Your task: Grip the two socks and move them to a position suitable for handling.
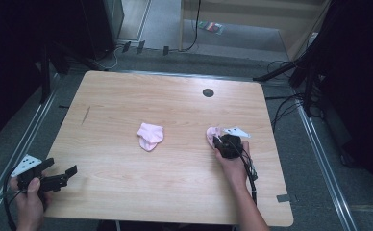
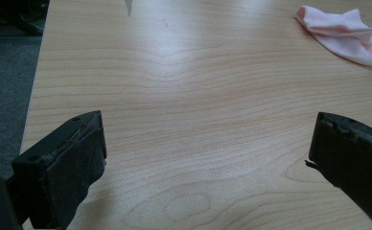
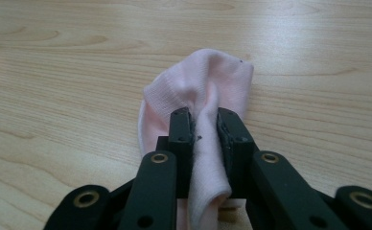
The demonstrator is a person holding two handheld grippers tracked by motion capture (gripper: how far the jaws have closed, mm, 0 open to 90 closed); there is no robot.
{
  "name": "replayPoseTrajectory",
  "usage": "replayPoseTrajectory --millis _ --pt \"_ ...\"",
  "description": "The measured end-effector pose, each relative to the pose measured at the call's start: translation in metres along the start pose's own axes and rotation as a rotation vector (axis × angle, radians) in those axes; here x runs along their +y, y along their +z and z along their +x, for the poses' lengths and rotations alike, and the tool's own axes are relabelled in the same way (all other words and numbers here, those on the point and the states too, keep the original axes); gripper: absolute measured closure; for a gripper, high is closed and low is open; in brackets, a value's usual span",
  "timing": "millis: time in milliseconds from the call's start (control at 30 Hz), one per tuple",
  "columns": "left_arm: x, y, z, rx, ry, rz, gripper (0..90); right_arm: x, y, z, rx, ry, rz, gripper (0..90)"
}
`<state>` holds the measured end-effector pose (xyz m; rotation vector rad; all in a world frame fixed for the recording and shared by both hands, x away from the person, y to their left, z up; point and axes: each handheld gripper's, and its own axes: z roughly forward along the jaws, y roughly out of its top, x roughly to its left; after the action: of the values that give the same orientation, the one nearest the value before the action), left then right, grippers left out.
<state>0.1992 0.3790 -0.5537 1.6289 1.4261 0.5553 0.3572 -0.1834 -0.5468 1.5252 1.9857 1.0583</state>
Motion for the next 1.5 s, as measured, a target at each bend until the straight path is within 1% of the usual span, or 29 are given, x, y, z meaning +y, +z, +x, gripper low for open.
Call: replayPoseTrajectory --millis 33,67,100,167,233,300,400,433,467,500,533,600,667,733,800,900,1000,1067,1133,1233,1267,1300,1367,1500 --pt "0.000 0.000 0.000 0.000 -0.001 -0.003 0.0 0.001 -0.001 -0.001 0.007 0.000 0.005 80.8" --pt "0.000 0.000 0.000 0.000 -0.001 -0.004 0.0 0.001 -0.002 -0.002 0.001 0.004 0.000 81.2" --pt "0.000 0.000 0.000 0.001 -0.001 -0.006 0.0 0.002 -0.004 -0.003 0.005 0.014 -0.008 81.3" --pt "0.000 -0.001 0.000 0.006 -0.002 -0.007 0.0 0.004 -0.010 -0.004 0.026 0.057 -0.032 81.4" --pt "0.000 -0.001 0.000 0.015 -0.004 -0.011 0.0 0.007 -0.017 -0.003 0.038 0.067 -0.064 81.4" --pt "0.000 -0.001 0.000 0.018 -0.008 -0.015 0.0 0.010 -0.023 0.000 0.050 0.071 -0.080 81.4" --pt "-0.001 -0.002 0.000 0.022 -0.014 -0.026 0.0 0.012 -0.032 0.004 0.058 0.066 -0.083 81.3" --pt "-0.001 -0.002 0.000 0.025 -0.012 -0.028 0.0 0.012 -0.034 0.006 0.060 0.067 -0.082 81.4" --pt "-0.001 -0.002 -0.001 0.028 -0.009 -0.029 0.0 0.012 -0.037 0.008 0.060 0.057 -0.080 81.3" --pt "-0.001 -0.002 -0.001 0.033 -0.004 -0.029 0.0 0.011 -0.040 0.010 0.061 0.055 -0.087 81.3" --pt "-0.001 -0.002 -0.002 0.037 0.001 -0.028 0.0 0.012 -0.044 0.012 0.065 0.051 -0.092 81.3" --pt "-0.001 -0.002 -0.003 0.053 0.011 -0.033 0.0 0.012 -0.050 0.015 0.077 0.059 -0.089 81.2" --pt "-0.001 -0.002 -0.004 0.065 0.012 -0.031 0.0 0.013 -0.056 0.020 0.091 0.065 -0.089 81.2" --pt "0.000 -0.003 -0.004 0.074 0.014 -0.033 0.0 0.013 -0.063 0.025 0.102 0.060 -0.092 81.2" --pt "0.001 -0.004 -0.005 0.078 0.019 -0.039 0.0 0.013 -0.070 0.031 0.115 0.053 -0.094 81.2" --pt "0.004 -0.006 -0.009 0.071 0.016 -0.061 0.0 0.012 -0.078 0.038 0.121 0.037 -0.103 81.2" --pt "0.007 -0.007 -0.017 0.063 0.032 -0.071 0.0 0.010 -0.085 0.044 0.133 0.037 -0.111 81.1" --pt "0.010 -0.007 -0.025 0.051 0.050 -0.079 0.0 0.008 -0.089 0.048 0.141 0.029 -0.111 81.1" --pt "0.013 -0.007 -0.034 0.035 0.059 -0.089 0.0 0.006 -0.092 0.052 0.150 0.033 -0.107 81.1" --pt "0.017 -0.008 -0.049 0.023 0.078 -0.120 0.0 0.000 -0.096 0.062 0.173 0.022 -0.098 80.9" --pt "0.018 -0.008 -0.054 0.014 0.089 -0.124 0.0 -0.001 -0.097 0.065 0.178 0.019 -0.096 80.9" --pt "0.020 -0.008 -0.059 0.006 0.092 -0.133 0.0 -0.001 -0.097 0.065 0.178 0.019 -0.096 80.9" --pt "0.022 -0.007 -0.070 -0.017 0.103 -0.144 0.0 -0.003 -0.098 0.070 0.190 0.021 -0.087 80.8" --pt "0.024 -0.003 -0.088 -0.052 0.130 -0.142 0.0 -0.008 -0.098 0.078 0.207 0.006 -0.077 80.7"
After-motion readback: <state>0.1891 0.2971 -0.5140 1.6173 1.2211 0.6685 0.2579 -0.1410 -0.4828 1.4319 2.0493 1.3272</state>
